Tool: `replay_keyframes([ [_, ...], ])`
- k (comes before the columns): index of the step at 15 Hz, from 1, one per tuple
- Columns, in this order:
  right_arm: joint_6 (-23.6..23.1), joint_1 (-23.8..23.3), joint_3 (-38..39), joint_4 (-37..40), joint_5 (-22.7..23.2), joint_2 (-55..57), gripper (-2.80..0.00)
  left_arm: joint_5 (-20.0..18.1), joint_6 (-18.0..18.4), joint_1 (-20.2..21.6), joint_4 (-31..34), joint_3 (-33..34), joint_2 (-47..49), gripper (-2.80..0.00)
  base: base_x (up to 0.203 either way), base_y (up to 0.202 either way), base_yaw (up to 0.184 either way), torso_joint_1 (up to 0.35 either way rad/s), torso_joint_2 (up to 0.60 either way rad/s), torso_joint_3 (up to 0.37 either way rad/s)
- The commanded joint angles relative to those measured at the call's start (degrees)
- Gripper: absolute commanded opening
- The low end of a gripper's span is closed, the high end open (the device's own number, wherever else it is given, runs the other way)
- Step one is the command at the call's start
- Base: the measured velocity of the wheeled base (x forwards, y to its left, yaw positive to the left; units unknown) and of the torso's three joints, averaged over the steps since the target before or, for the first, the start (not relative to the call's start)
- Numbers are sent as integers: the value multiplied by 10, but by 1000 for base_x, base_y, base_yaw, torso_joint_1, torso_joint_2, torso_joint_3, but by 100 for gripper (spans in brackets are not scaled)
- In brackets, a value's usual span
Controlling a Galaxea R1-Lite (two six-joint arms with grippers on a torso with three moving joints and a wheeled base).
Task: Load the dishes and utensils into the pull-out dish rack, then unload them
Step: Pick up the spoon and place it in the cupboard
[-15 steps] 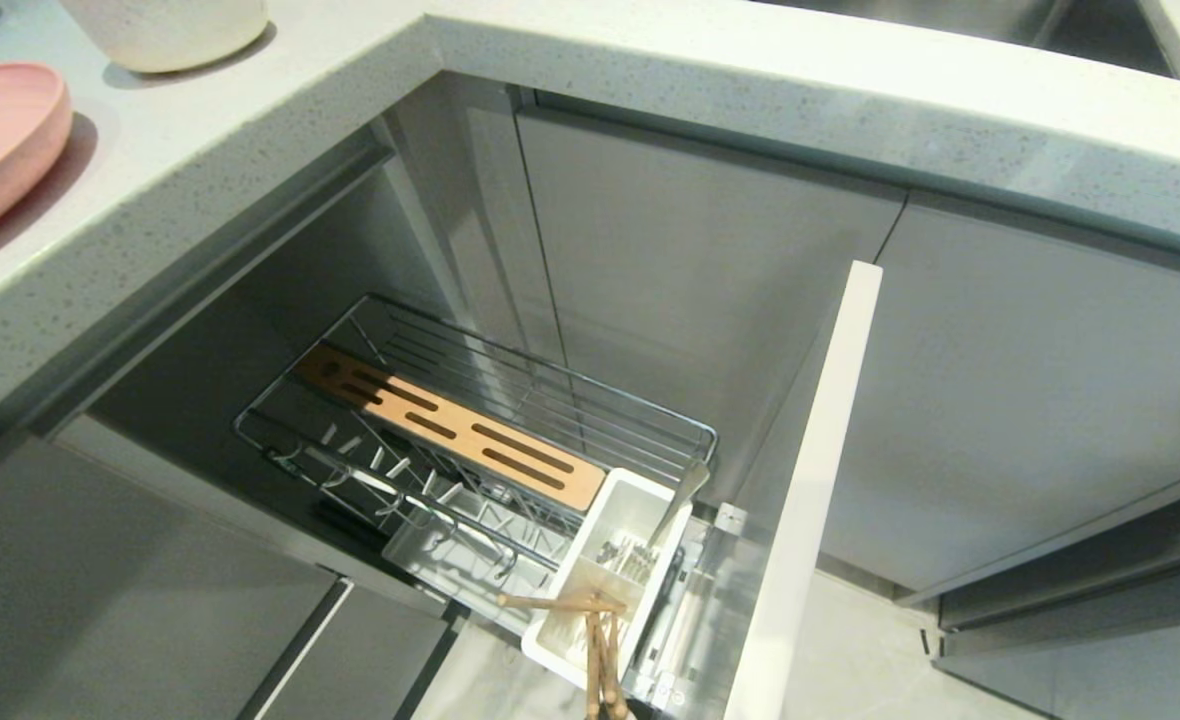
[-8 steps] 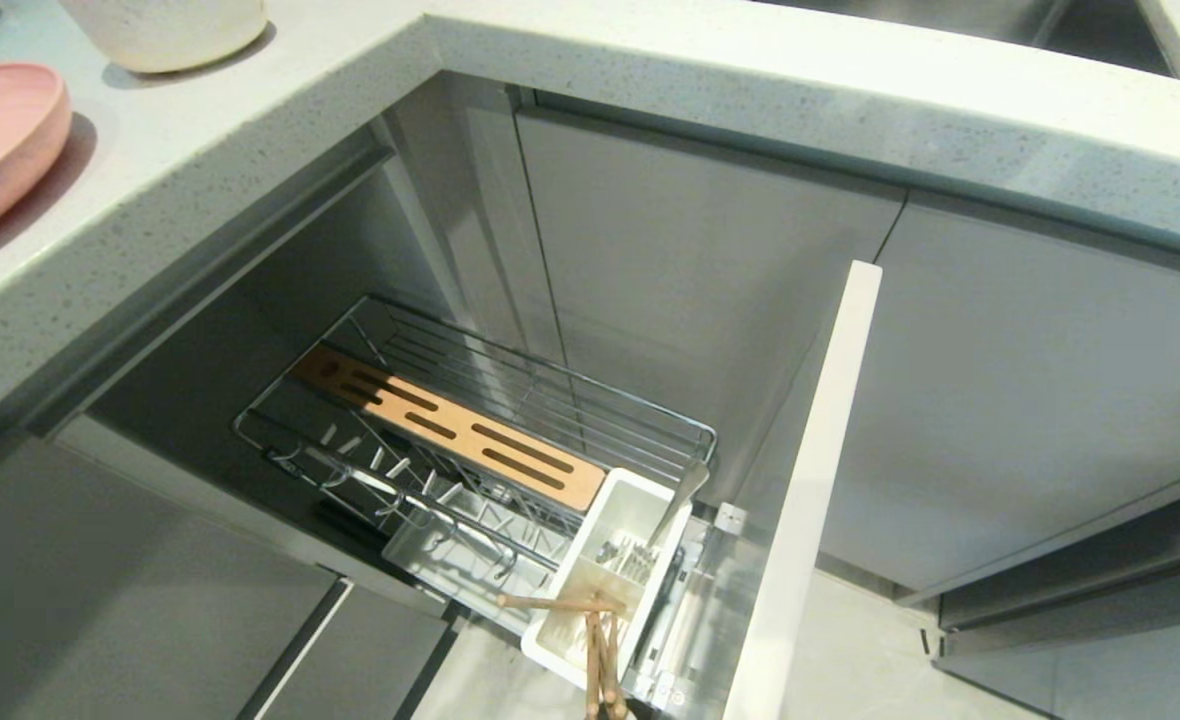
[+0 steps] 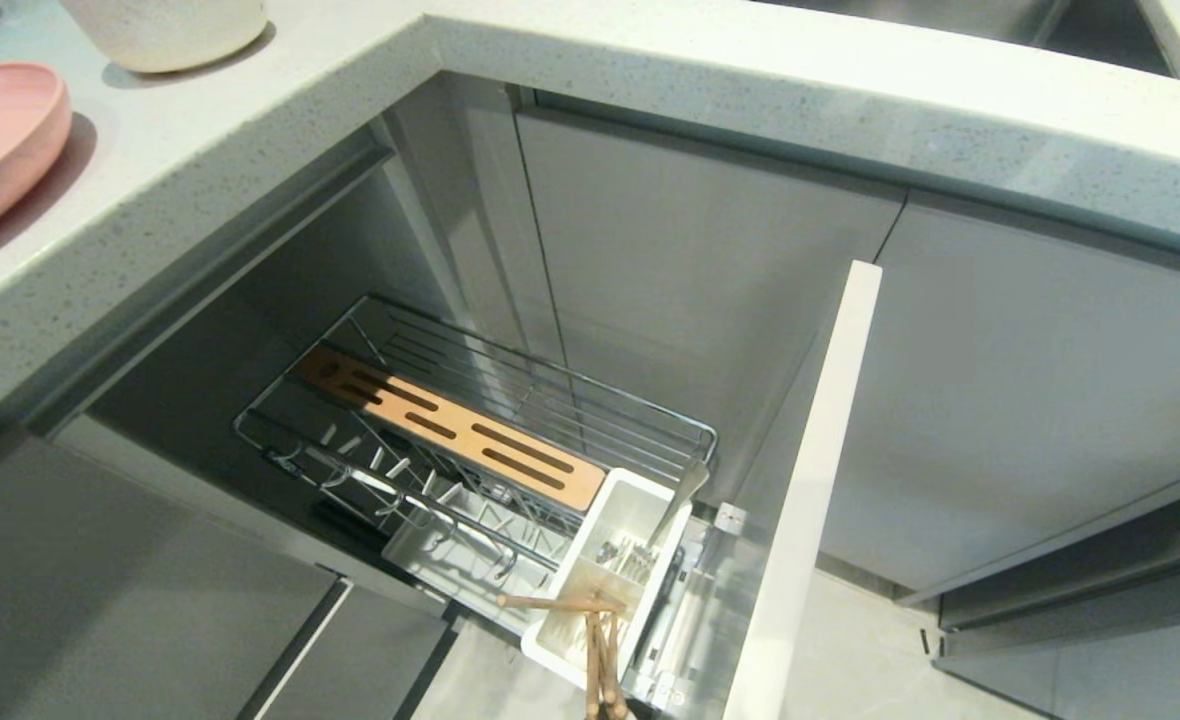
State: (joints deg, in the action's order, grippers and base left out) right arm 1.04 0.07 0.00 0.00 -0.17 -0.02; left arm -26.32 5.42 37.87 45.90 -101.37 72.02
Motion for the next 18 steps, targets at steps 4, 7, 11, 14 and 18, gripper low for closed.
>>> replay_keyframes([
  [4, 0, 0, 1, 0, 0, 0, -280, -31, 0, -17, 35, -25, 26, 0, 0, 0, 0, 0, 0, 0],
  [7, 0, 0, 1, 0, 0, 0, -280, -41, 0, -23, 41, -28, 29, 0, 0, 0, 0, 0, 0, 0],
  [11, 0, 0, 1, 0, 0, 0, -280, -43, 0, -35, 54, -29, 29, 0, 0, 0, 0, 0, 0, 0],
  [14, 0, 0, 1, 0, 0, 0, -280, -52, 0, -46, 73, -33, 28, 0, 0, 0, 0, 0, 0, 0],
  [18, 0, 0, 1, 0, 0, 0, -280, -55, 0, -54, 89, -40, 27, 0, 0, 0, 0, 0, 0, 0],
])
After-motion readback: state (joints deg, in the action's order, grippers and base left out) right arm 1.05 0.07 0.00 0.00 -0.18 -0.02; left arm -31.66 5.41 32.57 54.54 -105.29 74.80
